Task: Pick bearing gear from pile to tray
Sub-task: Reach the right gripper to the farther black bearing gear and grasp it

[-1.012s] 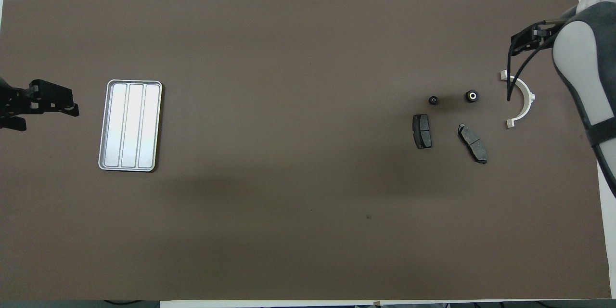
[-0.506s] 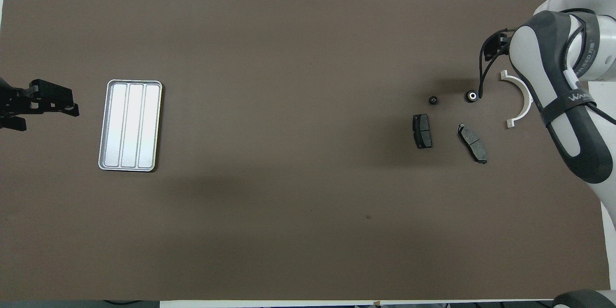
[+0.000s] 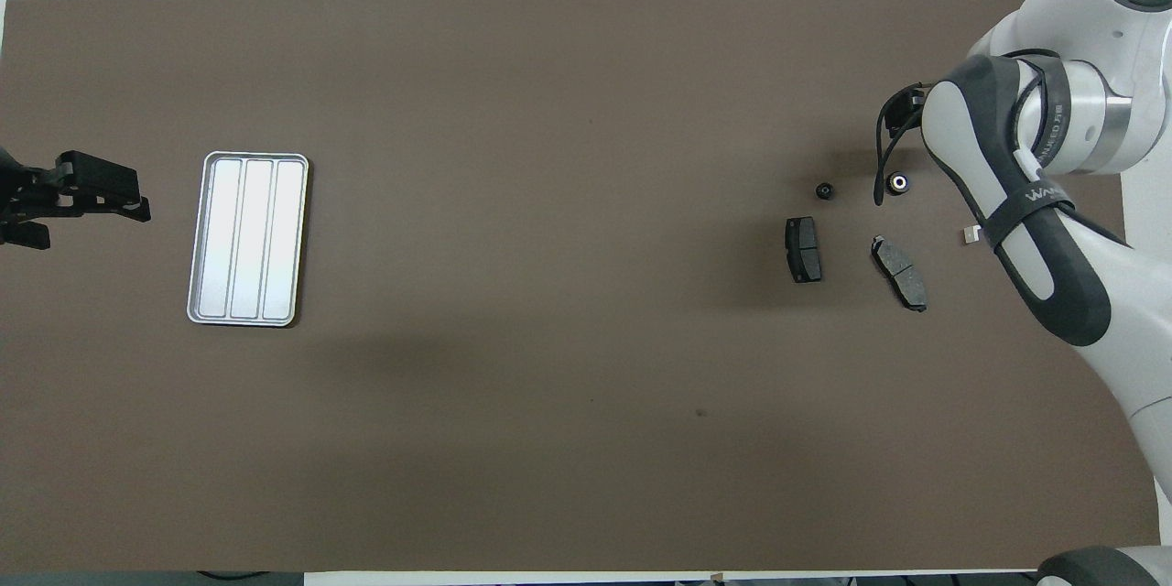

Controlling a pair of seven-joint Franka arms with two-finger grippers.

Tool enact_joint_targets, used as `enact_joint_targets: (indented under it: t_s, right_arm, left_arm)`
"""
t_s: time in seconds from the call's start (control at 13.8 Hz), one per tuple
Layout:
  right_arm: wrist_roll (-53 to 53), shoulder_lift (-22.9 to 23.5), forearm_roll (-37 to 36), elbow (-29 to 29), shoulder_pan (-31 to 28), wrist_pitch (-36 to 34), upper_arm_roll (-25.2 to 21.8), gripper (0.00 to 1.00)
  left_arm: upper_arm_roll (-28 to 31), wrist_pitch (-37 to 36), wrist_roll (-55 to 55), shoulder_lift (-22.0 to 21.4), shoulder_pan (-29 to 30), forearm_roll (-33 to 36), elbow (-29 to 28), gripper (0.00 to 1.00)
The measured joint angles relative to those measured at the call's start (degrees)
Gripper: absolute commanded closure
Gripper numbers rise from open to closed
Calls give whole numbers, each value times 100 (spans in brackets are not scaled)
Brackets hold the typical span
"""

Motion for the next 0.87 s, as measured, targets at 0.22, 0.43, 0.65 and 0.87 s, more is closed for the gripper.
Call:
enact_joint_targets:
  t_s: [0.22,0.43,0.65,0.87]
  right_arm:
    - [0,0,5,-225,10,247,8,3]
    - [0,-2,7,-374,130,270,18,3]
    - [0,-35,8,-489,192,270,19,3]
    - [-49,-127,8,-692,193,271,13,3]
  left_arm:
    - [0,0,0,0,0,0,0,0]
    - [0,0,0,0,0,0,0,0]
    - [0,0,0,0,0,0,0,0]
    - [0,0,0,0,0,0,0,0]
